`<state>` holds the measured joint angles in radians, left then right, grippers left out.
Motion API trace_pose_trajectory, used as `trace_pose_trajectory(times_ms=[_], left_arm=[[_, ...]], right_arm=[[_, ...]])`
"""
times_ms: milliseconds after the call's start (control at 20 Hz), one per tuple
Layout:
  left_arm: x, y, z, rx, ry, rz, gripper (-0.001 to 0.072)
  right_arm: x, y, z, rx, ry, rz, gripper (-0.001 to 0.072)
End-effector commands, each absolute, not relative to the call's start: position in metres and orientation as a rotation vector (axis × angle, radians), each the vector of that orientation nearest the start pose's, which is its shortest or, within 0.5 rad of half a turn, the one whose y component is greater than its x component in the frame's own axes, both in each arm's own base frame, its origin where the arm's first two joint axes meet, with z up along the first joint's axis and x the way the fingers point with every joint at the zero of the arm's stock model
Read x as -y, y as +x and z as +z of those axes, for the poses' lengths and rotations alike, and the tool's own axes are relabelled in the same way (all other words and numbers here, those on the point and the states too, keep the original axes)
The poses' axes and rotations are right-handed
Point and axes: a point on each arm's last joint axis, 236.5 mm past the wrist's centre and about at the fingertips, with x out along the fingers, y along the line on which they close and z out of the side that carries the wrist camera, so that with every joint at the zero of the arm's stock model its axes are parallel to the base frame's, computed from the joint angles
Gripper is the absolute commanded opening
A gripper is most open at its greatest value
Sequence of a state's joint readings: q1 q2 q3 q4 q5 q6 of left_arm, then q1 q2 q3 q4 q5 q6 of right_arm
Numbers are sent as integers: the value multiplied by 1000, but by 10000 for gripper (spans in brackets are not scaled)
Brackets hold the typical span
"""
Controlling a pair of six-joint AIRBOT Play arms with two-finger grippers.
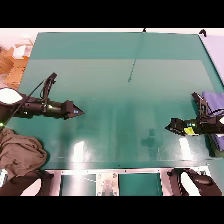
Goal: Fold the shirts.
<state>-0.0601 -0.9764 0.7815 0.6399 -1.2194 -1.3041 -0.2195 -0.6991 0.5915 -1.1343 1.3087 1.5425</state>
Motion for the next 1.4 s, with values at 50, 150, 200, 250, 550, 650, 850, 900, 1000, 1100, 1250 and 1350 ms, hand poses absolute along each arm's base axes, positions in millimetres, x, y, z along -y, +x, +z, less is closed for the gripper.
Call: trace_pose_trajectory(times_ms=[50, 150, 200, 250, 550, 650, 850, 900, 1000, 1100, 1250, 1350], left_arm=[[192, 268, 59, -1248, -606, -696, 22], [157, 260, 36, -1379, -540, -507, 20], [115, 252, 18, -1458, -398, -325, 20], [67, 243, 8, -1516, -253, -135, 20], [-87, 169, -3, -1468, 131, 494, 714], [-95, 151, -29, -1523, 183, 514, 720], [-118, 141, -49, -1531, 167, 623, 718], [-127, 130, -54, -1575, 117, 670, 718], [-130, 111, -73, -1700, 5, 662, 718], [-117, 103, -92, -1787, -104, 575, 506], [-102, 105, -105, -1843, -150, 467, 22], [-99, 123, -97, -1798, -200, 468, 21]], right_arm=[[-51, 217, -4, -1333, 517, 107, 81], [-51, 217, -4, -1333, 517, 107, 81], [-51, 217, -4, -1333, 517, 107, 81], [-51, 217, -4, -1333, 517, 107, 81], [-51, 217, -4, -1333, 517, 107, 81], [-51, 217, -4, -1333, 517, 107, 81], [-51, 217, -5, -1335, 516, 108, 81], [-51, 217, -5, -1334, 516, 108, 81], [-51, 217, -5, -1335, 516, 108, 81], [-51, 217, -5, -1335, 516, 108, 82], [-51, 217, -5, -1335, 516, 108, 81], [-51, 217, -5, -1335, 517, 108, 81]])
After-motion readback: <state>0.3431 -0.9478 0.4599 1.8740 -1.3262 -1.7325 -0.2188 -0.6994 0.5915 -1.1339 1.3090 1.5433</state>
